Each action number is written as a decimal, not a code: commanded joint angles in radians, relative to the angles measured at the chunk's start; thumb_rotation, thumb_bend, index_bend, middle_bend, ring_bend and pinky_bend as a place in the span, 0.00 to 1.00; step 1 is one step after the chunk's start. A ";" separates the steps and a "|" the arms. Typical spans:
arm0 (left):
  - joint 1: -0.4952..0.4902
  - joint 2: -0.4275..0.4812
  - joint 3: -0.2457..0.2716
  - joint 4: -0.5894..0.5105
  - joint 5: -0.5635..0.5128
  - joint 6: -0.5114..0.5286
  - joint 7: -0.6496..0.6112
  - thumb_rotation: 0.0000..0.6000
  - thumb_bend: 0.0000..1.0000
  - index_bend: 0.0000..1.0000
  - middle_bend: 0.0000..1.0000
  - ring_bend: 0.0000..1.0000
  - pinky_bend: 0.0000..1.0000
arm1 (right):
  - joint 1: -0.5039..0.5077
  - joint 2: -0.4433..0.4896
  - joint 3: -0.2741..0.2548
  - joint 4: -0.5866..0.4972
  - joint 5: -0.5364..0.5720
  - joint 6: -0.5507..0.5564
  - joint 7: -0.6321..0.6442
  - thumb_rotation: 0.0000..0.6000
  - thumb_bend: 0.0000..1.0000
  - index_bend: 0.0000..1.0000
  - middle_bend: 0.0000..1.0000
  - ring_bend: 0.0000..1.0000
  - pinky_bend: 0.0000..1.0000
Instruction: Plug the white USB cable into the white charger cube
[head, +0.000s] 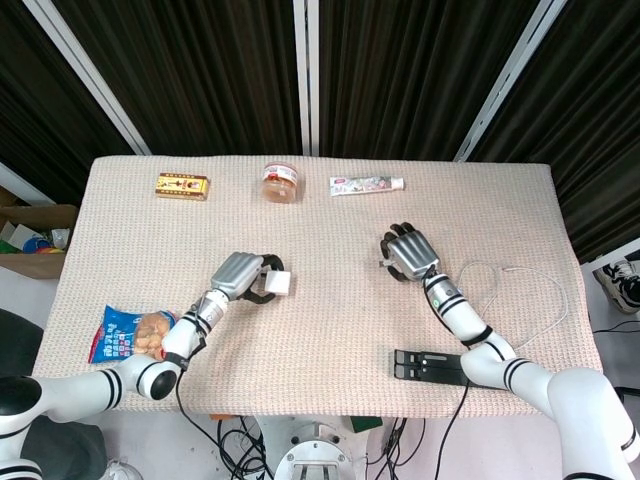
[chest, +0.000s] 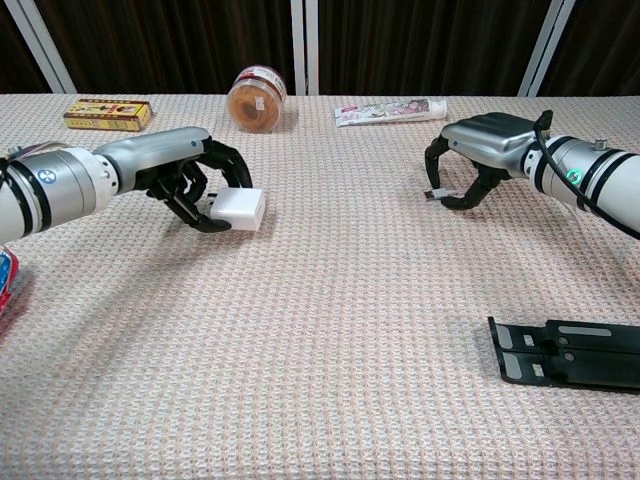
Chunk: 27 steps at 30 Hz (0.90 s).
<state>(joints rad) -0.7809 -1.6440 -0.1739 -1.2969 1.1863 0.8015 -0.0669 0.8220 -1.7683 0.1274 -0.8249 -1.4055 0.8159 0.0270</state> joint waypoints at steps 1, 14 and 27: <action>0.001 0.001 0.001 0.000 0.002 0.000 -0.002 1.00 0.24 0.56 0.45 0.74 0.92 | 0.000 -0.001 0.002 0.000 0.006 -0.003 -0.006 1.00 0.36 0.57 0.37 0.15 0.20; 0.006 0.013 0.003 -0.007 0.010 0.002 -0.010 1.00 0.24 0.56 0.45 0.73 0.92 | -0.008 0.015 0.020 -0.034 0.014 0.040 -0.017 1.00 0.47 0.64 0.40 0.17 0.21; -0.008 0.116 -0.045 -0.125 -0.024 0.001 0.014 1.00 0.24 0.56 0.45 0.73 0.92 | -0.020 0.149 0.051 -0.237 0.042 0.054 -0.002 1.00 0.81 0.60 0.61 0.35 0.37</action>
<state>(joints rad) -0.7844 -1.5429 -0.2095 -1.4053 1.1708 0.8025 -0.0592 0.8049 -1.6337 0.1720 -1.0440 -1.3745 0.8752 0.0235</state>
